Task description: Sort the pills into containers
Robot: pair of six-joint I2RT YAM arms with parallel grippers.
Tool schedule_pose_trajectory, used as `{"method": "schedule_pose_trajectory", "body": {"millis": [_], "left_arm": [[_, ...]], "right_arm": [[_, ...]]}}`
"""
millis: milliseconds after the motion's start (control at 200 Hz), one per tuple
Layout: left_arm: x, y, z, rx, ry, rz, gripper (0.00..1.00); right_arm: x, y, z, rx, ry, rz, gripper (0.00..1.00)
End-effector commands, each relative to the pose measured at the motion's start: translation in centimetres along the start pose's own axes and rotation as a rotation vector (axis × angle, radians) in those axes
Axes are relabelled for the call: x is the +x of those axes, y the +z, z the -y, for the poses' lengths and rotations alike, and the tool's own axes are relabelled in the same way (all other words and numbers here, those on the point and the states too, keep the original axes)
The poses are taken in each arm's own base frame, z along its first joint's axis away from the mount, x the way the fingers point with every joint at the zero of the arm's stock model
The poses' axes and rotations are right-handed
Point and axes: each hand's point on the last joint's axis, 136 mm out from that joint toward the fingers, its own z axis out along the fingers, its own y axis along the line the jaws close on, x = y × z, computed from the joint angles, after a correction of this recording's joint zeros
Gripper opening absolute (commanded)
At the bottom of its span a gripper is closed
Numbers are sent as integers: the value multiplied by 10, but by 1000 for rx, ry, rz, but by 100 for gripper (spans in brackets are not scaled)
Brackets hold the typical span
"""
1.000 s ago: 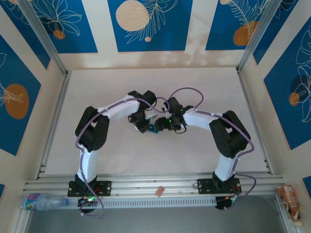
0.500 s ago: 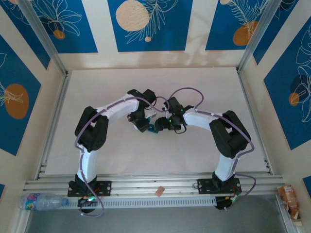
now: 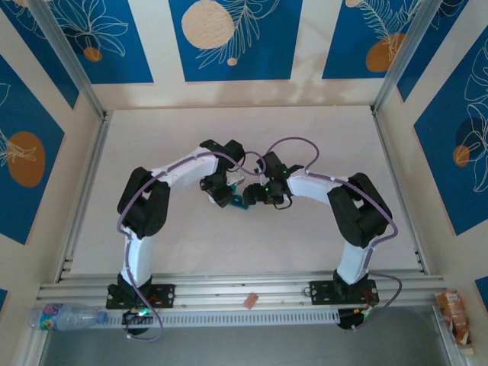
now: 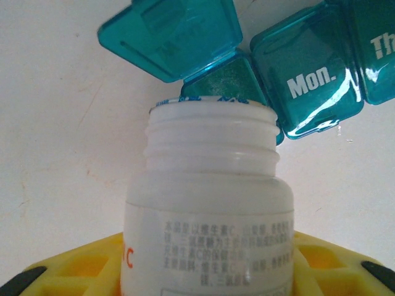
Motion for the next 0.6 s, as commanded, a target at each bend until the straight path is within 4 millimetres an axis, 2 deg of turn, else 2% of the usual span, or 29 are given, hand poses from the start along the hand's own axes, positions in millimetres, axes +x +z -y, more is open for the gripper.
{"method": "schedule_pose_trajectory", "body": {"millis": [0,295,595], "left_arm": [[4,5,4,18,12,-36,0],[7,13,4,17,13,-65,0],[4,-4,5,23,12,-51,0]], "right_arm": [[3,5,-1,-4,17,-29,77],[2,4,0,-2,19,-29,77],[4,8,2,6,27,-40,77]]}}
